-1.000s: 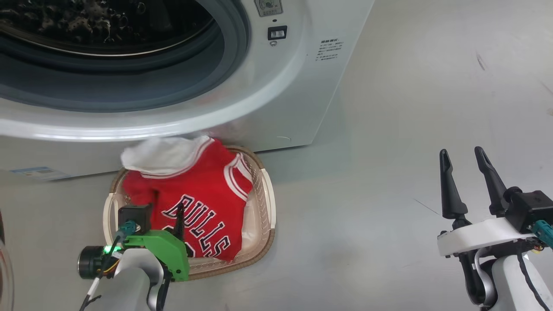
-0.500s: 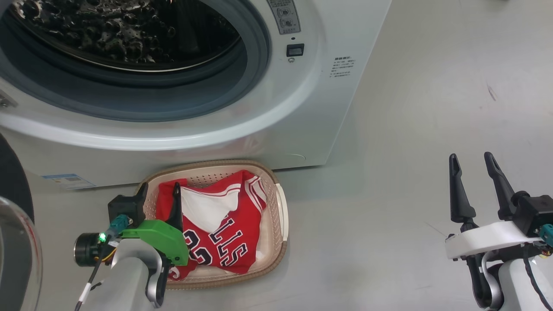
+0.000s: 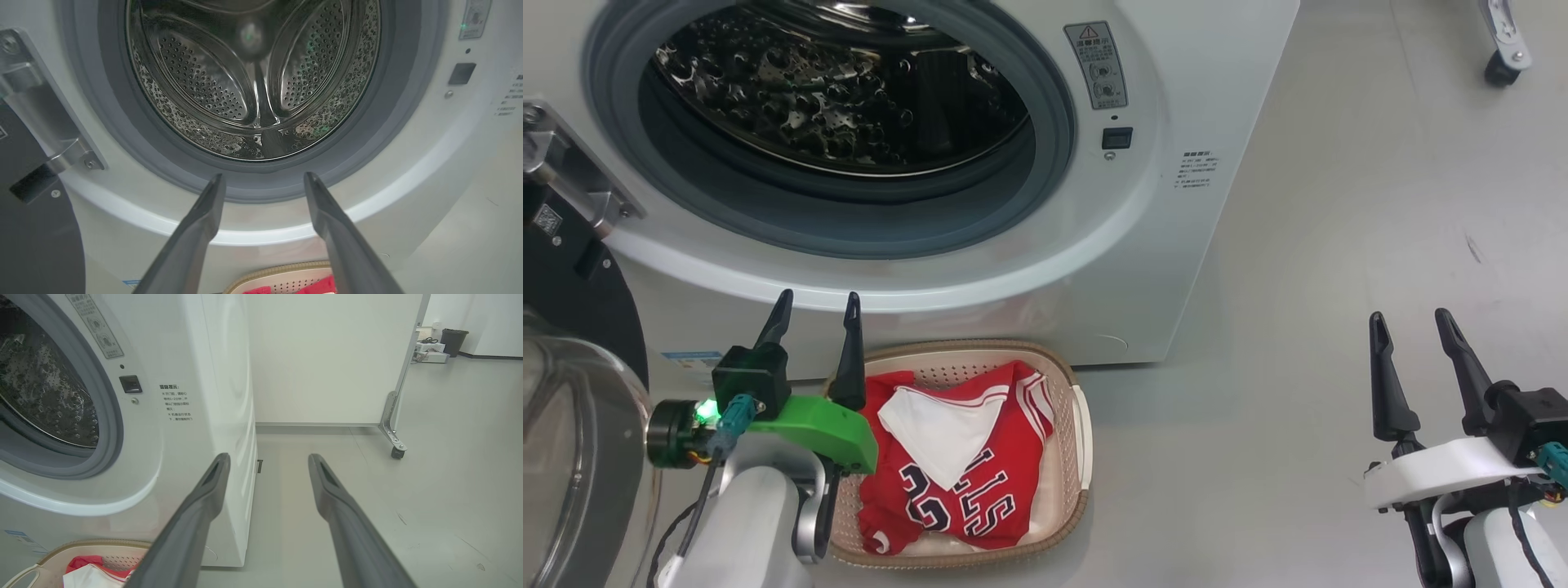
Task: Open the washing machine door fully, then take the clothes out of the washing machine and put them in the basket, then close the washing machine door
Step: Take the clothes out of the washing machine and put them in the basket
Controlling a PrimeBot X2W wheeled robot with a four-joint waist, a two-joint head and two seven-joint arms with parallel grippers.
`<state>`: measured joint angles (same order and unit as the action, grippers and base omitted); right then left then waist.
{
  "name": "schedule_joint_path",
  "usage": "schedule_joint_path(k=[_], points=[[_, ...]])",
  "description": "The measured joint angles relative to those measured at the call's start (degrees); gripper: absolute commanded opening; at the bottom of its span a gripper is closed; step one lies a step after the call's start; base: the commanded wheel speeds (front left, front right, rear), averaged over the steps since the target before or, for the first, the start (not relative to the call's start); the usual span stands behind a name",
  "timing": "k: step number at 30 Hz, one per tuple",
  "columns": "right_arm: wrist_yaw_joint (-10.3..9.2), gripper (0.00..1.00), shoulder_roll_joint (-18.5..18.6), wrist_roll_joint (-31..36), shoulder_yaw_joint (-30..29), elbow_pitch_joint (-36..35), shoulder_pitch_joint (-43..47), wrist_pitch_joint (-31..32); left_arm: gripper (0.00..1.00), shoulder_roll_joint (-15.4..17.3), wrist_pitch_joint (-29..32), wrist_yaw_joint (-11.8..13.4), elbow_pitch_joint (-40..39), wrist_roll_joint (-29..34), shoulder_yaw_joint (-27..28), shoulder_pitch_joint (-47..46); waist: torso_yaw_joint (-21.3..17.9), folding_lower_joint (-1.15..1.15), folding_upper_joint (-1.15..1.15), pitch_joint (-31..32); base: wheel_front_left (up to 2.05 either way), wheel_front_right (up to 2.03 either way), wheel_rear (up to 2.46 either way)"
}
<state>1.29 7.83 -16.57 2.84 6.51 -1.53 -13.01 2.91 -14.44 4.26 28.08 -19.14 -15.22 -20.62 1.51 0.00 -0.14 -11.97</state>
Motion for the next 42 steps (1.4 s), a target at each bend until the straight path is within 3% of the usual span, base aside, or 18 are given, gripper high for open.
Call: schedule_joint_path(k=[26, 42], points=[[-1.45, 1.0, -0.05, 0.63, 0.66, -1.71, 5.87, -0.05, 1.0, 1.48, 0.0, 1.48, -13.17, 2.68, 0.19, 15.1, 0.59, 0.0, 0.0, 8.7, 0.0, 0.0, 0.0], [-2.03, 1.0, -0.08, 1.16, 1.05, -4.28, 7.33, 0.7, 1.0, 2.99, 1.34, 1.98, -19.58, 4.38, 0.63, 19.8, 0.54, 0.0, 0.0, 9.6, 0.0, 0.0, 0.0]])
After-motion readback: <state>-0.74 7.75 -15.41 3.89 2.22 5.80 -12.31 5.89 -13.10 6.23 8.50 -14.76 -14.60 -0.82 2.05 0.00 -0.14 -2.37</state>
